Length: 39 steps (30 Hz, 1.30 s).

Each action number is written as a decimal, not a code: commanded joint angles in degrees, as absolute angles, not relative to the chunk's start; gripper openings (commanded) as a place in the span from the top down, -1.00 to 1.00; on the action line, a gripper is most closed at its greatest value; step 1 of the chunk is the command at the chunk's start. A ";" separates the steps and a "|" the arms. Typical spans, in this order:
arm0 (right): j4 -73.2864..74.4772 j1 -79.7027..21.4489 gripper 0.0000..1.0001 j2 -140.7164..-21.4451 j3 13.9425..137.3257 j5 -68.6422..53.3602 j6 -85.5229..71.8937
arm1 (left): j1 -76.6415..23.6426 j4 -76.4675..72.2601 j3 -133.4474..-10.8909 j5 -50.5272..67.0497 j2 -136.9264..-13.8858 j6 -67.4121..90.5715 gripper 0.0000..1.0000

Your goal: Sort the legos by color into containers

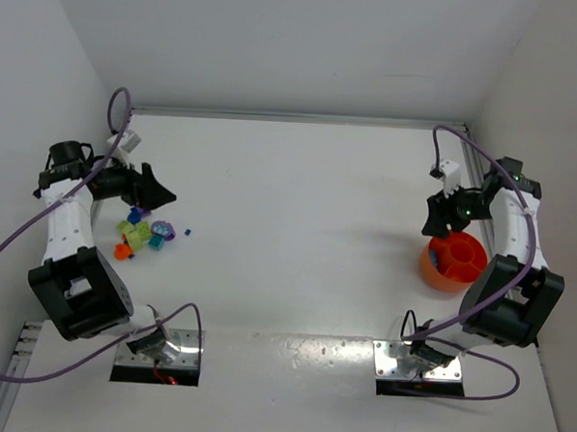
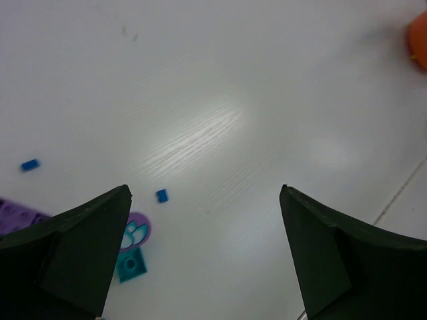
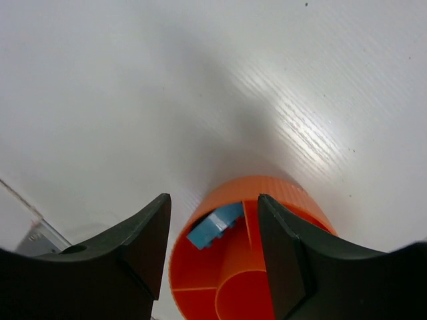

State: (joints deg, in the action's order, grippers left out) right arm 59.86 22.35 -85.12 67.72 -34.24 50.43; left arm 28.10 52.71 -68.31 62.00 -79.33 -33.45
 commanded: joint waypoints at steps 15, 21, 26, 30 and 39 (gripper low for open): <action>39.48 5.19 -0.11 -85.44 73.22 -36.04 14.78 | 34.28 53.85 -73.39 42.71 -87.27 -44.93 -0.52; 33.84 2.90 -0.11 -82.18 65.14 -36.04 12.05 | 33.14 64.60 -72.17 36.66 -92.90 -55.28 -0.23; 31.82 1.58 -0.11 -82.18 63.11 -36.04 10.90 | 29.98 54.54 -65.58 29.38 -90.71 -47.57 -0.05; 30.77 1.05 -0.11 -82.18 62.58 -35.51 9.76 | 25.68 46.68 -57.59 25.49 -86.23 -39.74 -0.10; 29.62 1.05 -0.11 -82.18 60.82 -35.51 8.70 | 21.36 36.66 -51.06 19.34 -84.11 -30.76 -0.39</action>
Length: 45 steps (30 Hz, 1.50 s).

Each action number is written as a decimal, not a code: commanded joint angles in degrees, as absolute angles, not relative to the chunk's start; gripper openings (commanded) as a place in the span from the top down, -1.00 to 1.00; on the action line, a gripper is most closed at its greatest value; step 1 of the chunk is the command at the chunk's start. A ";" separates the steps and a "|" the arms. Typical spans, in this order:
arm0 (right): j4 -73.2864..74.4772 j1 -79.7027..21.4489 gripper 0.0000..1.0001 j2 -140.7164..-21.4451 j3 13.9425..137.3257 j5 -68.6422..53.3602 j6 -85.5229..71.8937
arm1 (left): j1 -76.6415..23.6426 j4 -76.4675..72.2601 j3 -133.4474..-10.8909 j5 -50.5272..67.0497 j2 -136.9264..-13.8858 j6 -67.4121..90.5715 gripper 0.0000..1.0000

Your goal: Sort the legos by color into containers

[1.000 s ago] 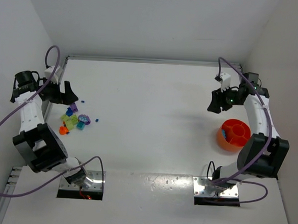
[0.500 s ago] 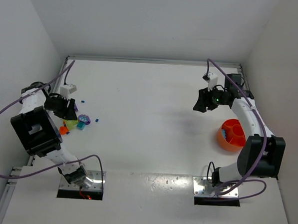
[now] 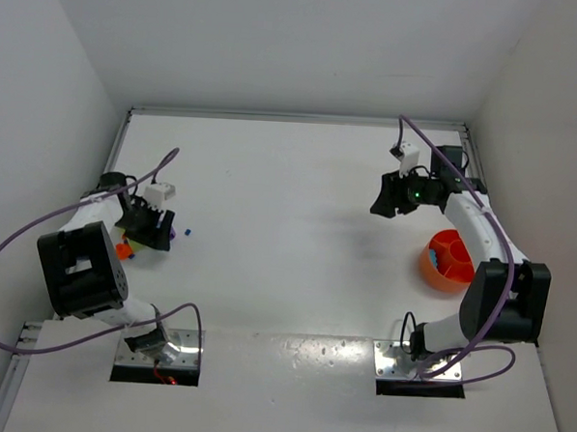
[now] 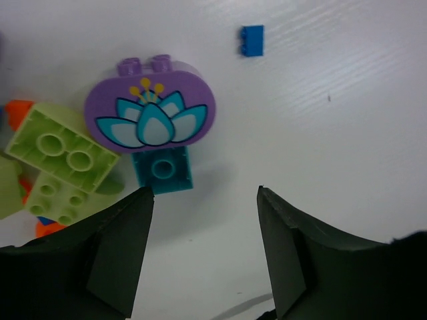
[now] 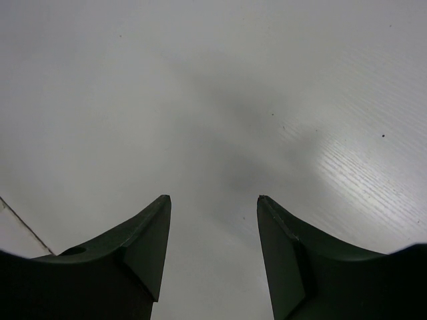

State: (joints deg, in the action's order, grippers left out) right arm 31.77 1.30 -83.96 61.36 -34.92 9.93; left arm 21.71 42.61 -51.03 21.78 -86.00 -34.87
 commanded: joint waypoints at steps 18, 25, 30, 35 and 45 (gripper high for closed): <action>29.09 0.53 -0.11 -83.23 60.29 -35.51 8.17 | 21.36 34.72 -51.06 16.96 -87.19 -29.97 -0.42; 29.09 0.53 -0.11 -83.76 60.29 -35.51 8.17 | 20.84 34.19 -49.92 16.96 -88.24 -29.97 -0.35; 28.56 0.53 -0.11 -83.76 60.29 -35.51 8.17 | 20.83 33.49 -49.31 16.96 -88.77 -29.97 -0.32; 28.56 0.53 -0.11 -84.29 60.29 -35.51 8.17 | 19.78 31.65 -48.78 16.96 -89.91 -29.36 -0.30; 28.04 0.53 -0.11 -84.29 59.77 -36.03 7.65 | 18.11 29.97 -48.26 16.44 -91.58 -28.74 0.26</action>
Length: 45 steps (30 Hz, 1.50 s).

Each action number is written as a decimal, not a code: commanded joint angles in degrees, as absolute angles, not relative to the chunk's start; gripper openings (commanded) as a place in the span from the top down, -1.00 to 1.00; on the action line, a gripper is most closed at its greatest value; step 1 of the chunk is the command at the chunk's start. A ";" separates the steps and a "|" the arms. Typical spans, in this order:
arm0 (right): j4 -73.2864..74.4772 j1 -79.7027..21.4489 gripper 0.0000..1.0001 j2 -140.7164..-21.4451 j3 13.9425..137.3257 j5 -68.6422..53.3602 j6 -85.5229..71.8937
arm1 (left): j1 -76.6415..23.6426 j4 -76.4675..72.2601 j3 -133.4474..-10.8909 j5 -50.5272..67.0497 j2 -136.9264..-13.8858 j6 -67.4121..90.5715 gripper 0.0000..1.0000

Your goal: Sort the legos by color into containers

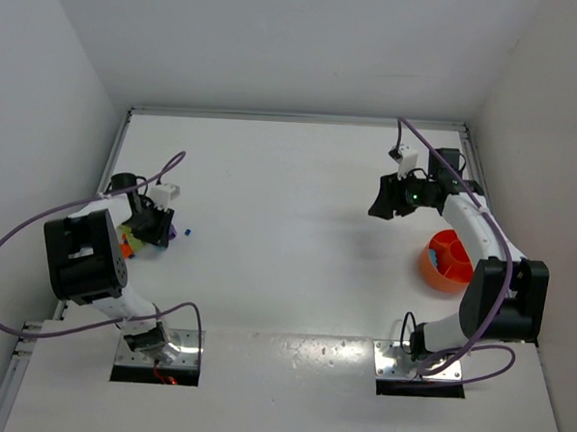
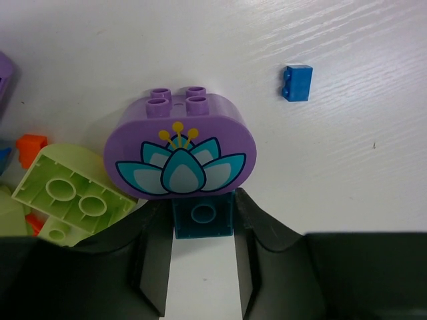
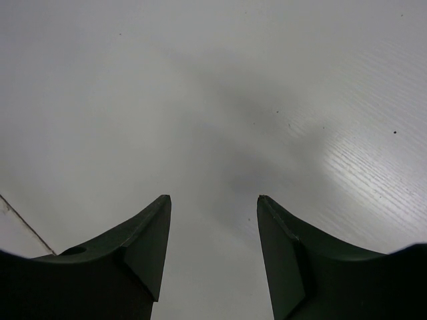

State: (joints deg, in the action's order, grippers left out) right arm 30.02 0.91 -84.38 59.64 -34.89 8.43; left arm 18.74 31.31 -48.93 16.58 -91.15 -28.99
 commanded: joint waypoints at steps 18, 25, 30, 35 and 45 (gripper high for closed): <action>7.56 -16.25 -0.43 -91.66 67.84 -53.09 -39.27 | 13.10 48.51 -56.07 50.07 -65.49 -34.90 0.52; 6.24 -25.22 -0.43 -100.98 81.98 -48.52 -42.98 | 4.75 44.75 -56.07 55.19 -62.05 -26.38 0.52; 1.68 -30.14 -0.43 -106.08 84.20 -48.78 -49.03 | 0.27 39.82 -56.60 54.59 -61.52 -19.35 0.52; -0.88 -32.61 -0.43 -109.68 84.11 -50.45 -52.38 | -3.51 34.20 -55.37 49.84 -60.91 -14.86 0.52; -0.87 -36.83 -0.43 -113.64 89.03 -51.06 -53.52 | -7.47 30.23 -53.53 45.62 -60.91 -11.78 0.55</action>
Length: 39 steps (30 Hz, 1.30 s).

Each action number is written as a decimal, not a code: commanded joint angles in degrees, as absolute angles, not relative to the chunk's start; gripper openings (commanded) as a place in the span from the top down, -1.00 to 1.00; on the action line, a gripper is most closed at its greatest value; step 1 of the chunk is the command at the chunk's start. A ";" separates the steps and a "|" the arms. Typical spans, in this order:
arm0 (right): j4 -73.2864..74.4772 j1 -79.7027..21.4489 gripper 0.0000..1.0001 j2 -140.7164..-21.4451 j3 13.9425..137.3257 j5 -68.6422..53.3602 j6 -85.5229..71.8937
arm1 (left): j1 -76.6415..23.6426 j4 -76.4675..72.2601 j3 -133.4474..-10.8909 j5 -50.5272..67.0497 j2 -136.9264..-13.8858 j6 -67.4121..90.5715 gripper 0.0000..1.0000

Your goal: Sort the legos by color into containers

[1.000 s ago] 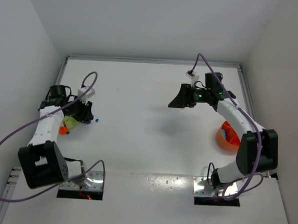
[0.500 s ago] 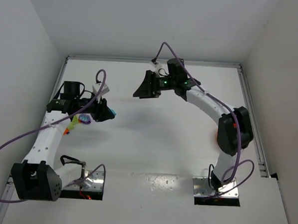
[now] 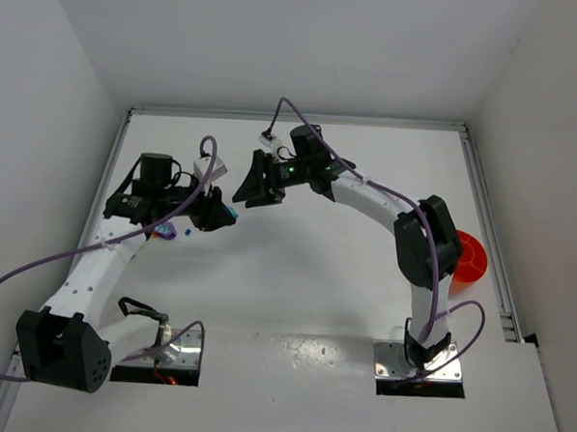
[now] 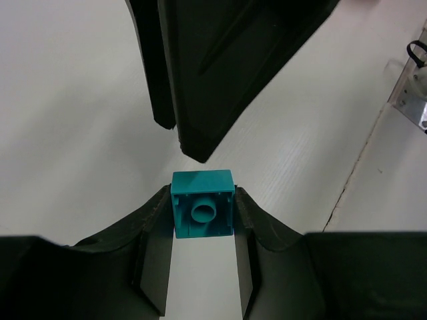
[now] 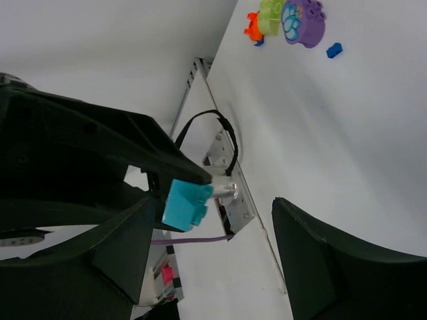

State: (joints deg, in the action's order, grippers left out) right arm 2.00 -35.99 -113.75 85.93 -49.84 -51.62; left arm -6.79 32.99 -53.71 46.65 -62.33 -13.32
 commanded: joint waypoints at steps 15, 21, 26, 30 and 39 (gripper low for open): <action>-1.93 -40.95 -0.40 -114.79 88.51 -51.59 -54.14 | -8.00 30.23 -51.86 44.38 -60.38 -11.78 0.55; -2.46 -41.48 -0.17 -115.31 88.51 -52.12 -54.67 | -8.00 30.23 -51.86 44.38 -60.38 -11.78 0.55; -2.46 -42.01 0.23 -115.31 86.84 -52.12 -54.67 | -8.00 30.23 -51.86 43.77 -59.85 -12.30 0.55; -2.46 -42.01 0.50 -115.31 86.31 -52.65 -54.67 | -8.00 30.23 -52.38 43.16 -59.85 -12.83 0.55; 8.04 -39.30 0.99 -114.79 87.97 -50.63 -42.95 | -8.00 31.90 -53.52 42.54 -59.85 -14.06 -0.39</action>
